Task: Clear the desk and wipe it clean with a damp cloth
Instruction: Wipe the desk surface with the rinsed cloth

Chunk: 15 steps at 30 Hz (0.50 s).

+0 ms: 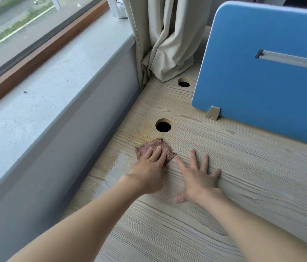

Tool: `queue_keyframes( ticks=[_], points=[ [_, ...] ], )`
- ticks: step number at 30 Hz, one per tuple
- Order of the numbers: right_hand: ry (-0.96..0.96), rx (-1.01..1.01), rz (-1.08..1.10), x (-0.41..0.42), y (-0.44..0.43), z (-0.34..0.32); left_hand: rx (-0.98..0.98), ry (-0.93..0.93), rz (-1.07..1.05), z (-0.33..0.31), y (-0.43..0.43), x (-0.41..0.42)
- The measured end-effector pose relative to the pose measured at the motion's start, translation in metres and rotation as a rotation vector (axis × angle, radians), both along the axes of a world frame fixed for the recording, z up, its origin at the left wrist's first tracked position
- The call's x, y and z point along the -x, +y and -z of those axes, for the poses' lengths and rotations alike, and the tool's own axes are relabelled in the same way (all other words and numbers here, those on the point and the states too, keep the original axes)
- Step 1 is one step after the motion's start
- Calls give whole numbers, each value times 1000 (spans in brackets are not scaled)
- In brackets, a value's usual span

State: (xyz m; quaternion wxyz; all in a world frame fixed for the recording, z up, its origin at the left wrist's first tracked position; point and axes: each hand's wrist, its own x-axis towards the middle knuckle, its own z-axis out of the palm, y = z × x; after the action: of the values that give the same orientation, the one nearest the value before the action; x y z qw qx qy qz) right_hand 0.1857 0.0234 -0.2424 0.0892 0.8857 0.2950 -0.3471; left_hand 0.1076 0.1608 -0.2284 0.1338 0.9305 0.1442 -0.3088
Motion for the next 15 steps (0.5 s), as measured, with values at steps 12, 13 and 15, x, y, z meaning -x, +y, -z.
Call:
queue_keyframes(
  ticks=[12, 13, 15],
  points=[
    [27, 20, -2, -2, 5, -2, 22, -52, 17, 10, 8, -25],
    [31, 26, -5, -2, 5, -1, 33, -59, 5, 9, 9, -33],
    [28, 36, -9, -2, 5, -1, 39, -80, -10, 7, 4, -46]
  ],
)
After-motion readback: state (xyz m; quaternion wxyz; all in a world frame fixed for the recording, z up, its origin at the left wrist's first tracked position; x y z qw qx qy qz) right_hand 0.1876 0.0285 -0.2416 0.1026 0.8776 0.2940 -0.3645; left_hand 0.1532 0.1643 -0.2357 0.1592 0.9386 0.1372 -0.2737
